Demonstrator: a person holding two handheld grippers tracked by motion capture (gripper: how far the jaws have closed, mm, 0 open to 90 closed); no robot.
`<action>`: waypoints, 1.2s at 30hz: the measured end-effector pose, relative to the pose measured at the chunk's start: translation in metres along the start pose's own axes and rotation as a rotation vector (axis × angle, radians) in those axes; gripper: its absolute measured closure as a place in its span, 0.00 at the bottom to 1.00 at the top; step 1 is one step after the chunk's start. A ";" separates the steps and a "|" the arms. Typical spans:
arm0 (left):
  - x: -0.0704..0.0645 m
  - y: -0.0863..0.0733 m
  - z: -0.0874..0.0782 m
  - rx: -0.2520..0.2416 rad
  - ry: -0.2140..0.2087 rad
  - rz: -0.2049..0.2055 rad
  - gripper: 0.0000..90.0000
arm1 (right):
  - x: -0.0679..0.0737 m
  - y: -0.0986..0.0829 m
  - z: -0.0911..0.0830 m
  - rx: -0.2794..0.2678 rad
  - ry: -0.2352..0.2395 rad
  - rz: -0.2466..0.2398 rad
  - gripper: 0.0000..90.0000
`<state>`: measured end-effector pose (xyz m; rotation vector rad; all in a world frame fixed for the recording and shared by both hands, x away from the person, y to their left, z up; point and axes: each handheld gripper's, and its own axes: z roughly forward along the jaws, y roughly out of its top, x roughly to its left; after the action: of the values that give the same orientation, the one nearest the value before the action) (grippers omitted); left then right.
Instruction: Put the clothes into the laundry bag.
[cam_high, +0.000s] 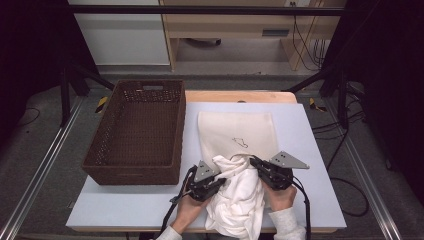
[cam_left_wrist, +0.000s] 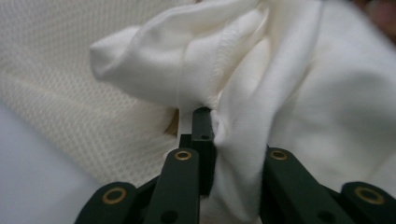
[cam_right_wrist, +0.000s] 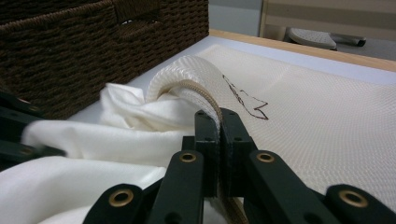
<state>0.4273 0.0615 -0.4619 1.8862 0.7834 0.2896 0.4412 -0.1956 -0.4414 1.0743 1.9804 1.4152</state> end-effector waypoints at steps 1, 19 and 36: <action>-0.004 0.005 -0.006 -0.040 -0.020 0.005 0.91 | 0.000 0.000 0.000 -0.001 0.003 0.010 0.97; -0.027 0.049 0.077 0.152 0.135 0.187 0.88 | -0.002 0.012 -0.017 -0.077 0.020 0.016 0.97; 0.014 0.037 0.004 0.081 0.130 0.090 0.29 | 0.001 0.005 -0.007 -0.014 0.005 -0.007 0.97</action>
<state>0.4541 0.0578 -0.4324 1.9975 0.8091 0.4459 0.4369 -0.1976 -0.4339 1.0577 1.9733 1.4273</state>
